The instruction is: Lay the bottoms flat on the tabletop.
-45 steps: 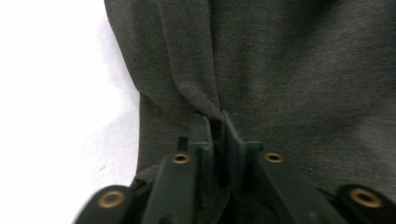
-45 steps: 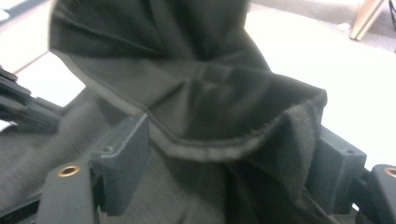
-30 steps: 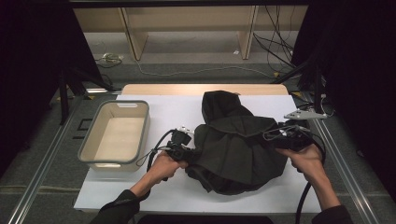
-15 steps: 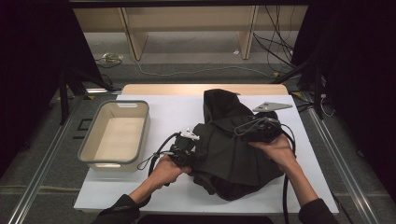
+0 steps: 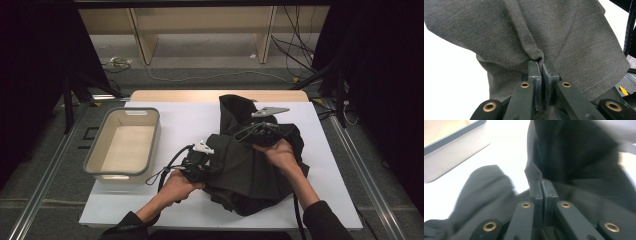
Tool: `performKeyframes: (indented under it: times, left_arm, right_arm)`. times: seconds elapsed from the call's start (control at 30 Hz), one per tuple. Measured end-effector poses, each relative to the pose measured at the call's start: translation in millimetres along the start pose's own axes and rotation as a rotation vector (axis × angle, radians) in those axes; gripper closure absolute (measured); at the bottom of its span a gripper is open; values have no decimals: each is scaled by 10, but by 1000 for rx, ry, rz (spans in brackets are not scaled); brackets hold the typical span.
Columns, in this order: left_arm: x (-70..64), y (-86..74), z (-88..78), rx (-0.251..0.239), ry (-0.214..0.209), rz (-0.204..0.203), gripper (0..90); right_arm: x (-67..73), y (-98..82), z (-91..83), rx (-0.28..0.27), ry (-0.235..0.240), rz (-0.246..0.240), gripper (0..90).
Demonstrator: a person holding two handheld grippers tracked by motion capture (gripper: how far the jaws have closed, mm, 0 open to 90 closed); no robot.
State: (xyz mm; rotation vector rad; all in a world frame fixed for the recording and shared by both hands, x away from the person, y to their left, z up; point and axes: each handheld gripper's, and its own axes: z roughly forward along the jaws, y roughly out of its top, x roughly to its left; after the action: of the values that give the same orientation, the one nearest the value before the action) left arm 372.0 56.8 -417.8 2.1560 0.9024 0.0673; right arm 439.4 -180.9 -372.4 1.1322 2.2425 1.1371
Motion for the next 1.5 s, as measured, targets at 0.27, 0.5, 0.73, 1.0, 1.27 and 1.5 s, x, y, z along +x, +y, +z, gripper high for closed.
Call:
performKeyframes:
  times: [0.27,0.5,0.73,1.0,1.27,1.5]
  left_arm:
    - [79,-38,-73,-7,13,-1,863]
    - [117,-16,-154,-39,25,-8,864]
    - [231,59,-355,-111,49,-30,864]
    - [292,14,-437,-120,55,-40,865]
    - [354,-276,-356,-63,26,-74,864]
    - [149,-436,-261,2,-33,-34,864]
  right_arm:
    - [-730,-239,-415,-59,-176,184,894]
    - [-1060,-584,-686,-23,-250,242,895]
    - [-1204,-788,-920,-24,-293,287,895]
    - [-1232,-1042,-1023,-2,-278,338,895]
    - [-1090,-1237,-861,98,-243,291,892]
    - [-1011,-1240,-788,128,-211,270,884]
